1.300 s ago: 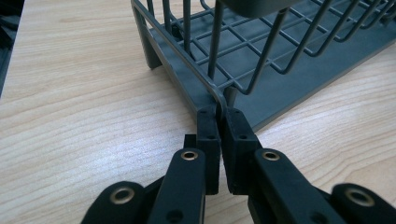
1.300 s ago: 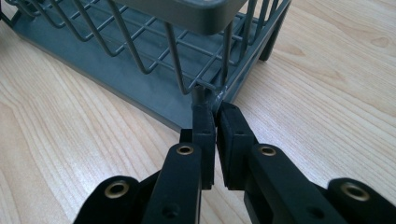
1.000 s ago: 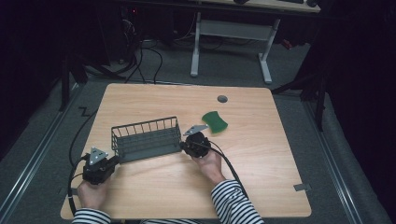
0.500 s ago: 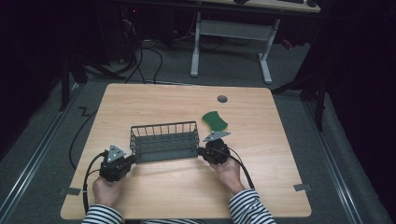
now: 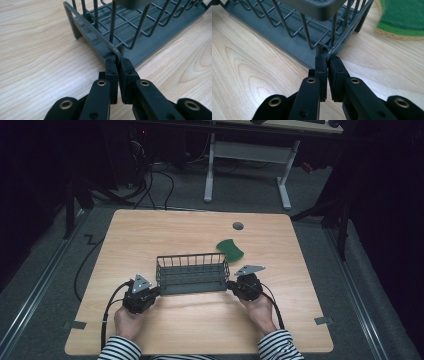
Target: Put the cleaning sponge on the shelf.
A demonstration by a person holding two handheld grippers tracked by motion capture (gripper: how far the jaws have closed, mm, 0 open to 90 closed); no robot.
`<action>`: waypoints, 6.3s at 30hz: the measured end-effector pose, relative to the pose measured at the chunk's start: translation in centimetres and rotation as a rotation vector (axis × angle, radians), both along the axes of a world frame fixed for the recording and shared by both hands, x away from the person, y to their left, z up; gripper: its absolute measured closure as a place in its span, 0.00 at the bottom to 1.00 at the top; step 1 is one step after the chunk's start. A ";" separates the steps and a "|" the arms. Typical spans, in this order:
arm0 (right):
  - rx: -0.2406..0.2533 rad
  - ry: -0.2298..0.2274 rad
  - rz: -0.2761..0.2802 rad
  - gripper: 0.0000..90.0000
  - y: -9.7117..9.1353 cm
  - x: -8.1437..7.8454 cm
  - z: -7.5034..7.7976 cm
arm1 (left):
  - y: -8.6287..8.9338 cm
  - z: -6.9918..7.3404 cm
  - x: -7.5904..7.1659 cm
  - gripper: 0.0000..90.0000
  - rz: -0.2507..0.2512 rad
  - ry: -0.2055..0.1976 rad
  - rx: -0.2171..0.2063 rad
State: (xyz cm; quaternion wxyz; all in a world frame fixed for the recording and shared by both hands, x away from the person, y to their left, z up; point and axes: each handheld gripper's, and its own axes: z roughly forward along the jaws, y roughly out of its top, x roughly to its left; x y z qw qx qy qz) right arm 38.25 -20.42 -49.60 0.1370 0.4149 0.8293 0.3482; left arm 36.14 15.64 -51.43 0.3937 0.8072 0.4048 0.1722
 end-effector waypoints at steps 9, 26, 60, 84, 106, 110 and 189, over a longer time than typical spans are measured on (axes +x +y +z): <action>0.006 -0.015 -0.012 0.66 -0.6 -0.9 0.5 | 1.3 0.1 -0.5 0.66 0.033 0.009 -0.030; 0.073 -0.076 -0.202 0.48 -6.5 0.2 0.7 | 6.7 -1.1 1.2 0.39 0.247 0.029 0.025; -0.097 0.164 -0.163 0.20 -0.3 16.6 1.4 | 7.0 -2.3 2.1 0.33 0.267 0.029 0.049; -0.225 0.191 -0.182 0.34 1.0 17.1 0.0 | 6.9 -2.3 2.2 0.33 0.271 0.028 0.048; -0.128 0.111 -0.257 0.35 -4.1 12.8 4.8 | 6.9 -2.3 2.2 0.33 0.272 0.030 0.047; -0.111 0.091 -0.275 0.35 -5.2 11.7 5.9 | 6.8 -2.3 2.2 0.33 0.272 0.030 0.048; -0.138 0.013 -0.026 0.34 8.6 5.9 8.5 | 6.9 -2.3 2.3 0.32 0.266 0.032 0.045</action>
